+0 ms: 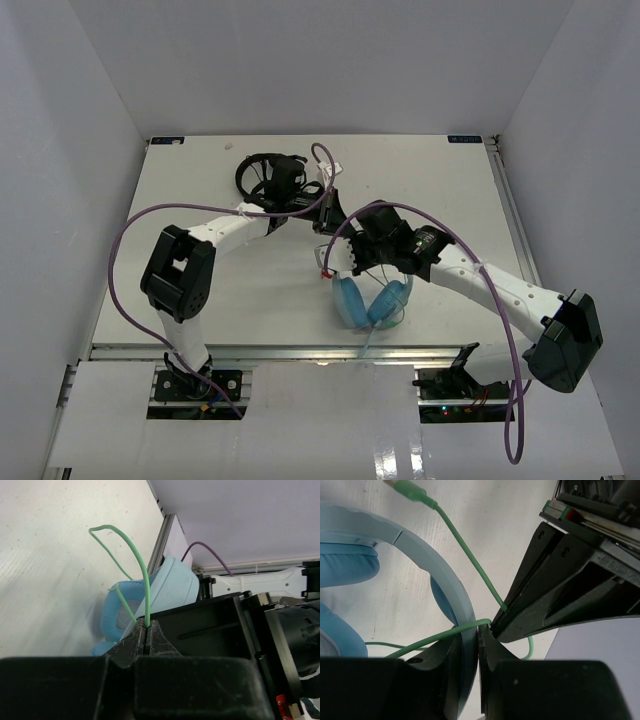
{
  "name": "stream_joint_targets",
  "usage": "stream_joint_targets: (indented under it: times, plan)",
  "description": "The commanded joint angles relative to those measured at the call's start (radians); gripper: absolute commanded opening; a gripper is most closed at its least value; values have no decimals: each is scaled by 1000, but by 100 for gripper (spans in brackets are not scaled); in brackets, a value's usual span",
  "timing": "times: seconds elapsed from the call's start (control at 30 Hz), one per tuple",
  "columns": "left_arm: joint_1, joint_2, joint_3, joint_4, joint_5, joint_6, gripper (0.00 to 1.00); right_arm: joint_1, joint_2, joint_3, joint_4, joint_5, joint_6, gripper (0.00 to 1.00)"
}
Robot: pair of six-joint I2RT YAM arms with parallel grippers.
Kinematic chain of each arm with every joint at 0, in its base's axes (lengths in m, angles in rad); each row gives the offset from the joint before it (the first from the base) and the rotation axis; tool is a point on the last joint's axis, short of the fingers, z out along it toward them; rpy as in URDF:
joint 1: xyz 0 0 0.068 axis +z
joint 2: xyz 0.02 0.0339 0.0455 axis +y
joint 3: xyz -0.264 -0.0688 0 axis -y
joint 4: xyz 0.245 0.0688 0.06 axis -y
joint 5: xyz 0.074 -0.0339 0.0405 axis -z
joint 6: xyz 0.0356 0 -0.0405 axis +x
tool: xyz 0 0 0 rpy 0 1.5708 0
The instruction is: Wrap the headphones
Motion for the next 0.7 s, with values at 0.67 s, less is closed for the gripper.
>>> stream_joint_targets:
  times: [0.67]
  plan:
    - [-13,-85,8,-408,-131,291,0,-139,-52,110,120,129,65,8]
